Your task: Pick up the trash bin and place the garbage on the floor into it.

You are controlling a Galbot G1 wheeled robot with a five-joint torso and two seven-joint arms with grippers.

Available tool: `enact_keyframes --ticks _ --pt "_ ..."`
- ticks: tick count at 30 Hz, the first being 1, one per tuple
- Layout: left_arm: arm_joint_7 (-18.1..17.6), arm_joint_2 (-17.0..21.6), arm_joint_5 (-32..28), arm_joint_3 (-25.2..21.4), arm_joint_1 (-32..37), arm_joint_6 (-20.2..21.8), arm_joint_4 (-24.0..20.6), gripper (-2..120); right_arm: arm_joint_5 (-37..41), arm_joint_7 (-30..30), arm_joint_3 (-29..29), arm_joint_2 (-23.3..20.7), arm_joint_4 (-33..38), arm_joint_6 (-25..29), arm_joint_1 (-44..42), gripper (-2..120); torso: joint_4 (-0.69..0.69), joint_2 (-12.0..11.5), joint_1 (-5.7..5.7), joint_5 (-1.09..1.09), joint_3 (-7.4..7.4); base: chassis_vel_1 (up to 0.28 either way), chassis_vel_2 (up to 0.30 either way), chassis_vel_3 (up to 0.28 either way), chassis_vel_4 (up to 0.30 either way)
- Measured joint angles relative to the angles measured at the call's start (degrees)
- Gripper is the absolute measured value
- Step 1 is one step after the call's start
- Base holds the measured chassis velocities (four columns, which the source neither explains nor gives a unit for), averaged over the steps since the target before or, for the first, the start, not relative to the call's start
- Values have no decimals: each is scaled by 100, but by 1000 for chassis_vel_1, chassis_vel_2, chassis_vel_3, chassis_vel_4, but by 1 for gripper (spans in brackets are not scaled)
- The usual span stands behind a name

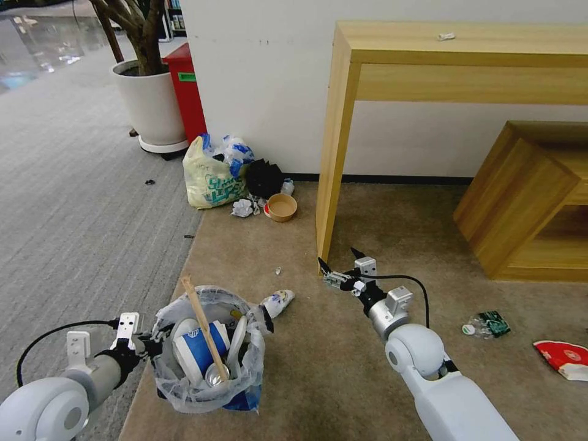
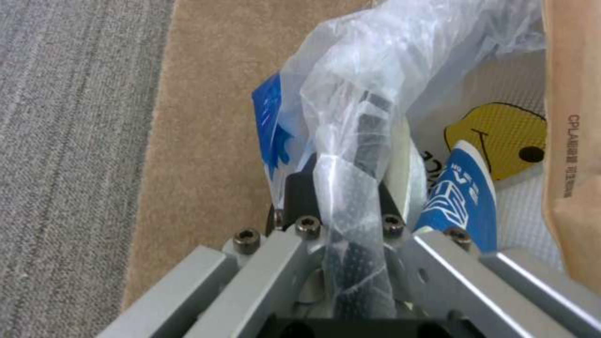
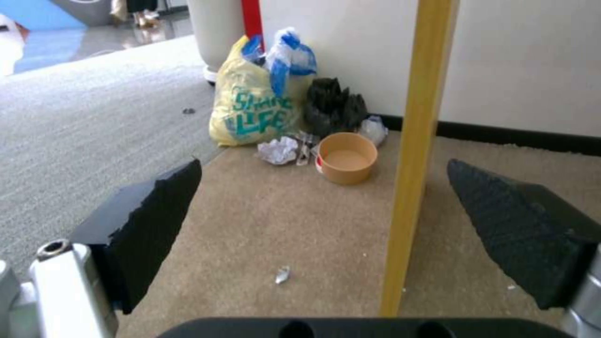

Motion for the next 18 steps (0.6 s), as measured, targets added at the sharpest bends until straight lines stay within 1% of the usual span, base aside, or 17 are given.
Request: enact_keyframes --ticks 2,4,11,18 --pt "1 -1 0 3 -1 0 1 0 -9 0 0 -1 -1 0 -9 100 0 0 0 3 0 14 100 -20 -99" --pt "2 -1 0 5 0 0 1 0 -16 0 0 -1 -4 0 -12 100 -1 0 0 0 0 3 94 -20 -88" --pt "3 2 -7 4 3 0 -5 0 -42 0 -31 17 -5 0 -24 100 0 0 0 2 0 16 104 -25 -109" --pt "4 -21 -7 2 13 0 -26 0 -53 7 -38 32 -2 1 -30 100 0 0 0 2 0 27 134 -36 -130"
